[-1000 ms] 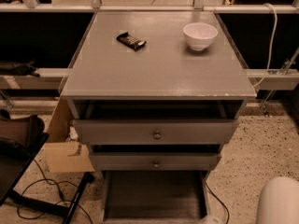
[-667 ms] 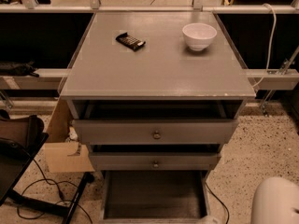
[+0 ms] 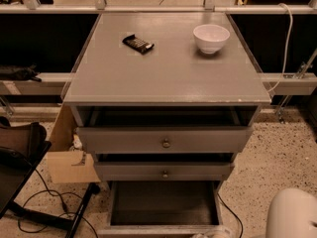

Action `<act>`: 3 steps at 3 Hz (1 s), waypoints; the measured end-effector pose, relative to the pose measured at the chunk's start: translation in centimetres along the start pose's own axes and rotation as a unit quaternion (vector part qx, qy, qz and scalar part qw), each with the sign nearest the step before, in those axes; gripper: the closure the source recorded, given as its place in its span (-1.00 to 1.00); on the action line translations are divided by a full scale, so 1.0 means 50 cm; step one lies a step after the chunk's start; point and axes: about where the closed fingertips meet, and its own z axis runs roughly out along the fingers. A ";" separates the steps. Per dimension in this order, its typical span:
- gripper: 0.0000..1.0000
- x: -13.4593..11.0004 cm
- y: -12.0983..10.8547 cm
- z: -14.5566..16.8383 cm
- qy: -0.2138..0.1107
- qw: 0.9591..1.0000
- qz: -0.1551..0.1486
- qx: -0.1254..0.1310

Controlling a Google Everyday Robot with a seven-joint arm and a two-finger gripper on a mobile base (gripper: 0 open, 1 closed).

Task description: Close bottom drawer

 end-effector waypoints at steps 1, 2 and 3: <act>1.00 -0.047 -0.051 -0.001 -0.010 1.000 -0.007 0.017; 1.00 -0.113 -0.113 -0.008 -0.021 0.999 -0.018 0.037; 1.00 -0.112 -0.113 -0.008 -0.021 0.999 -0.018 0.037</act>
Offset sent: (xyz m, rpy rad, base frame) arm 0.2305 0.0561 0.0740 0.0089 -0.2666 -0.0047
